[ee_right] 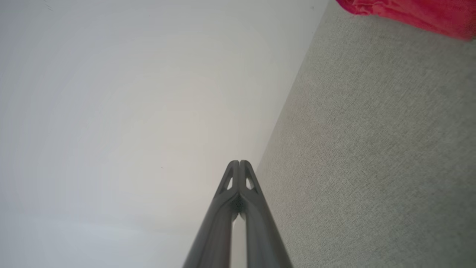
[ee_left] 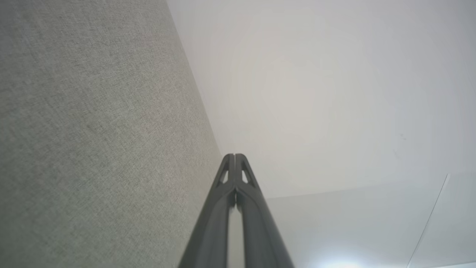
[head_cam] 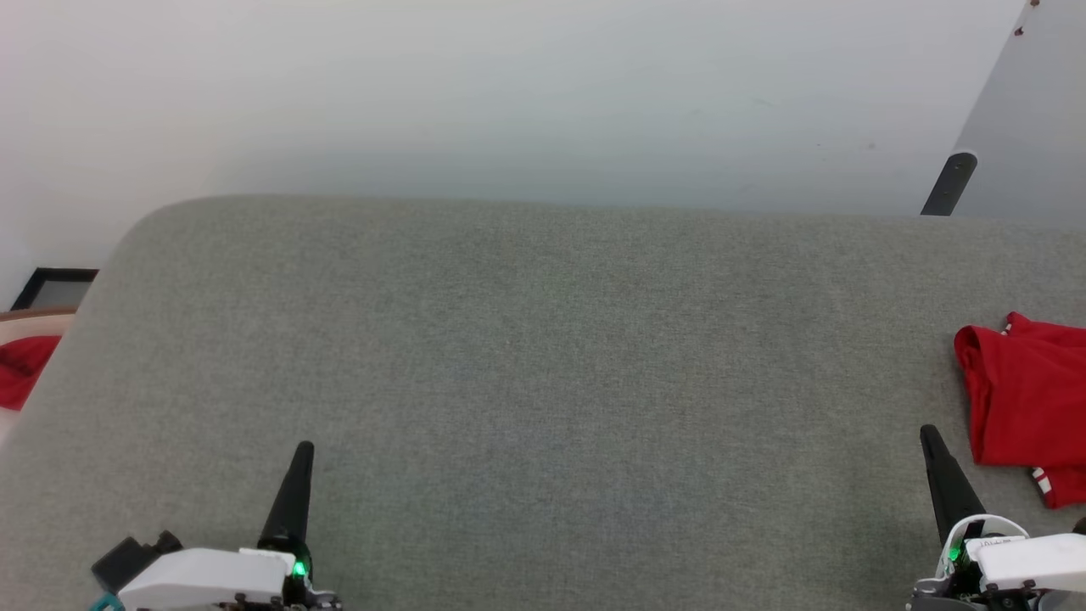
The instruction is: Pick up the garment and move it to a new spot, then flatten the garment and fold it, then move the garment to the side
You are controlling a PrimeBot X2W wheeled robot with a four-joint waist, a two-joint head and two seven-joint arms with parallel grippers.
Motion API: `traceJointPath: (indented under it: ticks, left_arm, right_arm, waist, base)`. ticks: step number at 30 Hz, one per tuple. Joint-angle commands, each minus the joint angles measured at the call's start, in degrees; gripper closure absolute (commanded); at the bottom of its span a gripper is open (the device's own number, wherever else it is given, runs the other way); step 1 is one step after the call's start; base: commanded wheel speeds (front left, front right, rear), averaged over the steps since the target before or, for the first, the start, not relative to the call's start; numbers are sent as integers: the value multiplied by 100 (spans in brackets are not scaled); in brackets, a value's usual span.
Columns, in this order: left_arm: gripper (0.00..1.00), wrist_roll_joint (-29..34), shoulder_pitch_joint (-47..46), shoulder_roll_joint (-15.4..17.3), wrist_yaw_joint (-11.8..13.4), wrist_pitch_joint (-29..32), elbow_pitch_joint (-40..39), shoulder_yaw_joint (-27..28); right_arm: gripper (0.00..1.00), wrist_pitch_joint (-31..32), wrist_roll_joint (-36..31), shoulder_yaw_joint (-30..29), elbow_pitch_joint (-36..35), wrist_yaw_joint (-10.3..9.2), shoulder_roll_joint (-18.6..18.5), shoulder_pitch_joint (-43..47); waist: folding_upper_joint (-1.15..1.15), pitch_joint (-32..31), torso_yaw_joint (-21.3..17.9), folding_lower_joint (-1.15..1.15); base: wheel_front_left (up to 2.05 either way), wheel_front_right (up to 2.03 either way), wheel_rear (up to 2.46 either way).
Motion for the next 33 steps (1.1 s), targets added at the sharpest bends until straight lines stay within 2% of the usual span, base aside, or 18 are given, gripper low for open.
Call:
traceJointPath:
  ticks: [1, 33]
  left_arm:
    - [100, -134, -107, -10, -26, 40, 1, 33]
    - [100, -1164, -358, -174, -33, 383, 225, 189]
  right_arm:
    - [100, 27, 131, -1, 21, 3, -19, -105]
    - [100, 165, 1223, -5, 383, 2, 7, -362]
  waist:
    - [0, -2, -2, 0]
    - [0, -30, -28, 0]
  base:
    - [0, 0, 0]
    - [0, 0, 0]
